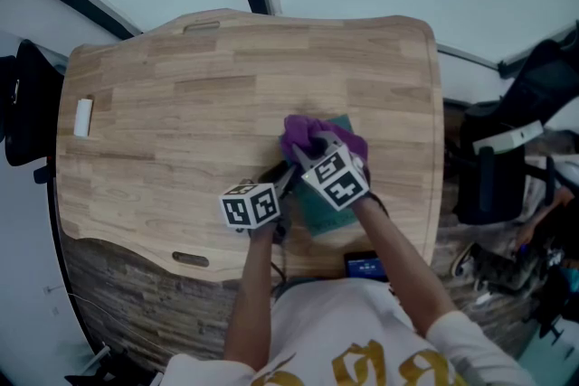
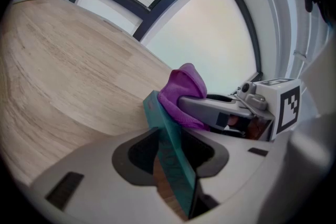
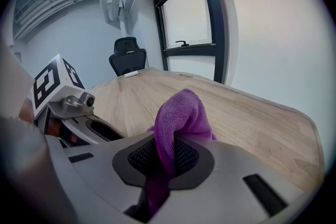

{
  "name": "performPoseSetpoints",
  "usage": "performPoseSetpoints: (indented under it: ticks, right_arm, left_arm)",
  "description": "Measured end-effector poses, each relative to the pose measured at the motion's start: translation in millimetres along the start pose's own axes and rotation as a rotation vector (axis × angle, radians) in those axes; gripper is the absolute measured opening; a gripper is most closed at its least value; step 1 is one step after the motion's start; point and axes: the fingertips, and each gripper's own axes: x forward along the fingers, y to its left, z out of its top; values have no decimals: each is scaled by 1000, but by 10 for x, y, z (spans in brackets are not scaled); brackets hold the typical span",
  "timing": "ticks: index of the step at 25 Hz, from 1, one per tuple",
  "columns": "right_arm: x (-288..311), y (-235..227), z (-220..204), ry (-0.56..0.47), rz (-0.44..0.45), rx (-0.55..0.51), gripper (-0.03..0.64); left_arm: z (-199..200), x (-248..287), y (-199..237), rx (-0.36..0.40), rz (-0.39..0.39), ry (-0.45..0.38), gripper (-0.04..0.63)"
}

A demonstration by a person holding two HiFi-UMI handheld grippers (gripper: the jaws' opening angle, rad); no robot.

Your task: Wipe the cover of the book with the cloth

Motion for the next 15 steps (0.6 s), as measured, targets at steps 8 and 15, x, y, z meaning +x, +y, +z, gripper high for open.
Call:
performPoseSetpoints:
  ticks: [8, 15]
  right_arm:
    - [18, 95, 8, 7, 42, -29, 32]
    - [14, 97, 3, 2, 39, -29, 32]
  left_arm:
    - [6, 0, -2, -3, -4, -1, 130]
    - [3, -1, 9, -8, -7, 4, 130]
